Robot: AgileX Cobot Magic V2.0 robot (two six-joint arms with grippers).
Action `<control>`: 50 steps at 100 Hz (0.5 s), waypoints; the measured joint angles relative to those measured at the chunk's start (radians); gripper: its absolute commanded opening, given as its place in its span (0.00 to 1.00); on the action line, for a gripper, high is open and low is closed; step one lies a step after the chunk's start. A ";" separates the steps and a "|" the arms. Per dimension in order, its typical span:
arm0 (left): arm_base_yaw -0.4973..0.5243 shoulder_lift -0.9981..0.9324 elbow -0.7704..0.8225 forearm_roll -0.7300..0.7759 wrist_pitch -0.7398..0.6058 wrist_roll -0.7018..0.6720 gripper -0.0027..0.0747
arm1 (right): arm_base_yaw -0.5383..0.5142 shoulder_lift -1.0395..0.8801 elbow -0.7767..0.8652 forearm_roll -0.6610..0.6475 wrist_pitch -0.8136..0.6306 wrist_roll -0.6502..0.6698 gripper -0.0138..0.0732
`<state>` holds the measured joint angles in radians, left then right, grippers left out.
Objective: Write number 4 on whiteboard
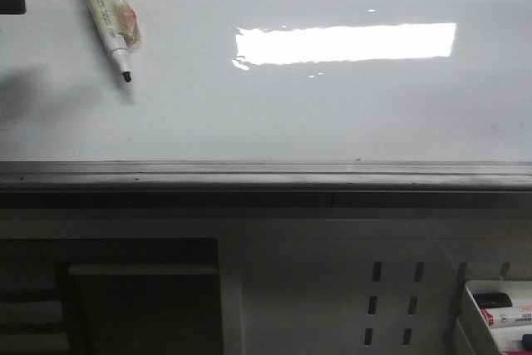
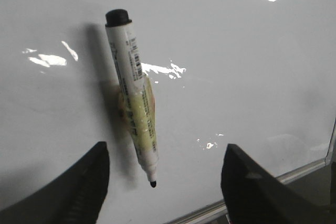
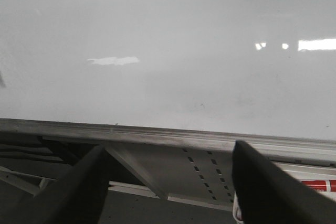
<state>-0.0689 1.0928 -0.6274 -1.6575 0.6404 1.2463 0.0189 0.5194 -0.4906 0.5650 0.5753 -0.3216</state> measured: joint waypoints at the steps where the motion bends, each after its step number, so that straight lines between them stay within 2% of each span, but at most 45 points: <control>1: 0.000 0.005 -0.002 0.000 0.000 0.000 0.57 | 0.000 0.000 0.000 0.000 0.000 0.000 0.67; 19: -0.004 0.071 -0.039 0.000 0.020 0.007 0.57 | 0.000 0.000 0.000 0.001 -0.005 0.000 0.67; 30: -0.049 0.110 -0.056 -0.002 0.015 0.028 0.57 | 0.000 0.000 0.000 0.001 -0.012 0.000 0.67; 50: -0.123 0.173 -0.095 -0.003 -0.074 0.044 0.57 | 0.000 0.000 0.000 0.001 -0.014 0.000 0.67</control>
<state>-0.1918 1.2659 -0.7220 -1.6605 0.5664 1.2906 0.0189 0.5194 -0.4906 0.5657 0.5618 -0.3216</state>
